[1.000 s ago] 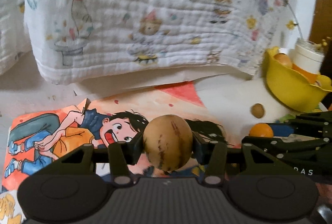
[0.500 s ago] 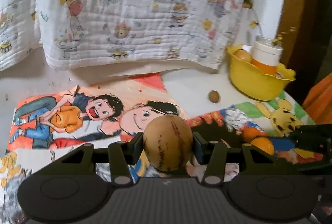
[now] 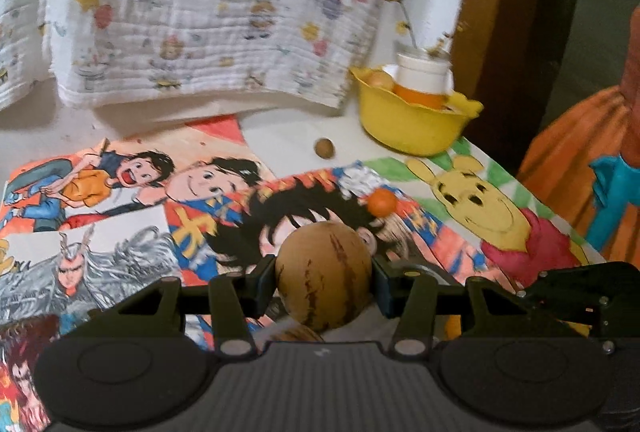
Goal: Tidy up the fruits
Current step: 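Carry the striped fruit with the left tool while the right tool carries the mandarin to the tray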
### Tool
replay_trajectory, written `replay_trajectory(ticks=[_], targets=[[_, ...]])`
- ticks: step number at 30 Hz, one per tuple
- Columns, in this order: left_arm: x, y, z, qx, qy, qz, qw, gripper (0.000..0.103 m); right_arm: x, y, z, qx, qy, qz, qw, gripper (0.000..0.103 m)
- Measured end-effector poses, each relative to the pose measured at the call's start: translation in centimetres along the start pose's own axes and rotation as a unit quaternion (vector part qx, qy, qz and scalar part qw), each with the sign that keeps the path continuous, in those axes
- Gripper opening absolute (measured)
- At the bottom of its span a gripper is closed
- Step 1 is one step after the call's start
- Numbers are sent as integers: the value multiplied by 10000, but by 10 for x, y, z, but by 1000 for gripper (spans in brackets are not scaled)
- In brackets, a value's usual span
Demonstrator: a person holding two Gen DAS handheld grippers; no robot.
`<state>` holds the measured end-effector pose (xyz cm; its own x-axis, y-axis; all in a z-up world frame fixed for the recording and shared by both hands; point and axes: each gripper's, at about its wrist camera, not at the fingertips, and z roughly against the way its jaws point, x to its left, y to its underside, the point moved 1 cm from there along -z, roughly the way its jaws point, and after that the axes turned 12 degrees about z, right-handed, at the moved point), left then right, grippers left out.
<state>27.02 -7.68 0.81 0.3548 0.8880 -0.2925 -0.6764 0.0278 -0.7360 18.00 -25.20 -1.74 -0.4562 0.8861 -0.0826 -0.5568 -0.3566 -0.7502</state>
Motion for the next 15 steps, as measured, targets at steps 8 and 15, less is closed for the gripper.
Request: replay_trajectory(ticks=[8,15], targets=[[-27,23,-3,257,248,-460,9983,54,4,30,24,294,63,89,9995,36],[-48,41,-13,540,398,-879,9939,54,2,42,38,367,72,134,9992,37]])
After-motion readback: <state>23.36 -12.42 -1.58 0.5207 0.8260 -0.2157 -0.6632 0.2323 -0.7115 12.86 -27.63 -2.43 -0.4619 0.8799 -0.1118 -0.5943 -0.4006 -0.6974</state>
